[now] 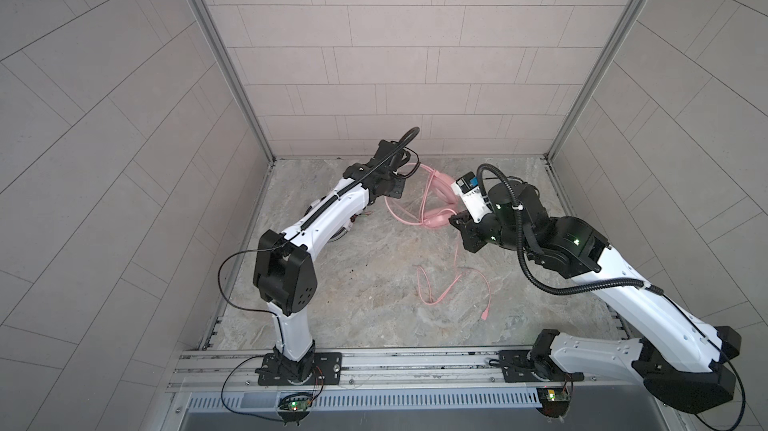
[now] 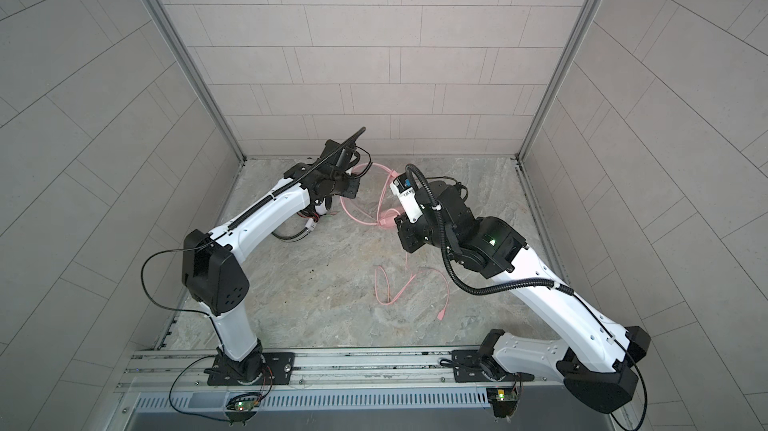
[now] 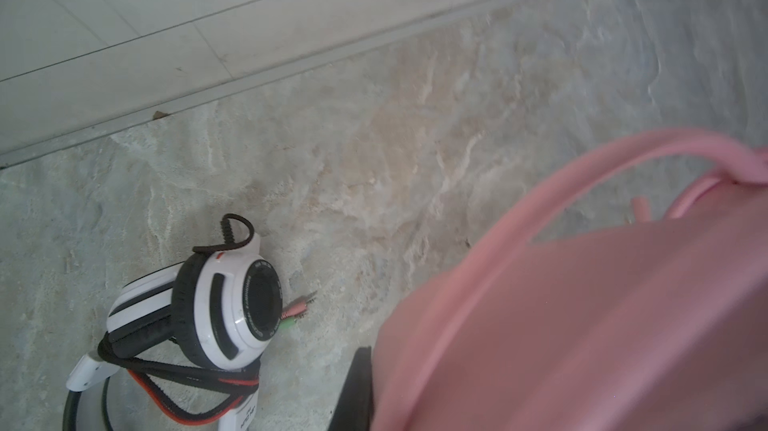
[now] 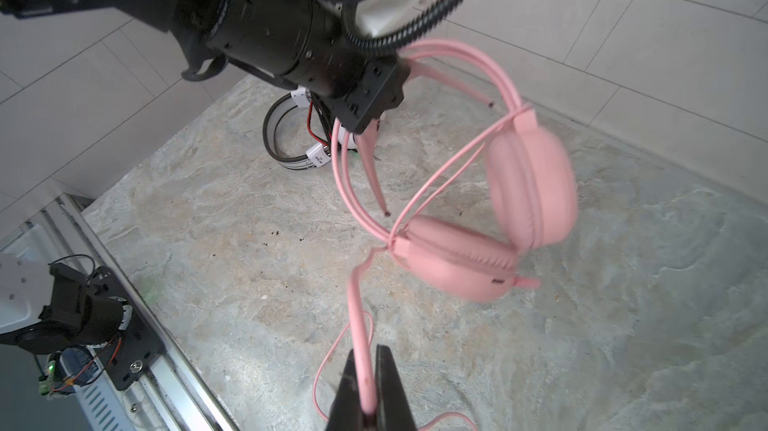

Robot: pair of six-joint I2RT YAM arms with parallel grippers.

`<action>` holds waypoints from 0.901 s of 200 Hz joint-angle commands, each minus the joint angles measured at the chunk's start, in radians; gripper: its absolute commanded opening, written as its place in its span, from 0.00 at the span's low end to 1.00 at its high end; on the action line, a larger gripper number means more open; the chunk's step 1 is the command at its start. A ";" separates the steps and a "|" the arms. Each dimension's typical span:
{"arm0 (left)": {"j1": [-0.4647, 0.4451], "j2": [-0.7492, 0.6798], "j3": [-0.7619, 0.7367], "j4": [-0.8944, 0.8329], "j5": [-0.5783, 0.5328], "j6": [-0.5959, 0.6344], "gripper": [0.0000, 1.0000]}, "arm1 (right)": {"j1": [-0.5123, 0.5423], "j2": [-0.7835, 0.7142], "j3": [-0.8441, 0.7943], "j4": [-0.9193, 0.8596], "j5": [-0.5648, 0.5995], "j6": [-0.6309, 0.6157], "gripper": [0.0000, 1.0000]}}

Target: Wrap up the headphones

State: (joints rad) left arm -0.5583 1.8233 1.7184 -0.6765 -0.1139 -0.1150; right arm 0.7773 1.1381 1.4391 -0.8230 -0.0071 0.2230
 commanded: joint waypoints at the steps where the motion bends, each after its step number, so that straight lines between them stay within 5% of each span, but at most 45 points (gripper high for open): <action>1: -0.018 -0.061 0.041 -0.053 -0.008 0.102 0.00 | -0.013 -0.022 0.047 -0.044 0.096 -0.048 0.00; 40: -0.022 -0.199 -0.082 -0.066 0.114 0.208 0.00 | -0.130 -0.007 0.099 -0.112 0.137 -0.056 0.00; 90: -0.029 -0.349 -0.205 -0.059 0.382 0.289 0.00 | -0.367 0.008 0.101 -0.117 -0.023 -0.065 0.05; 180: -0.063 -0.311 -0.187 -0.131 0.678 0.279 0.00 | -0.394 0.091 0.167 -0.091 -0.117 -0.106 0.08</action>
State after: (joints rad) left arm -0.6041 1.5066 1.5093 -0.7238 0.3767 0.1062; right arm 0.4110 1.2106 1.5742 -0.9916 -0.1638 0.1150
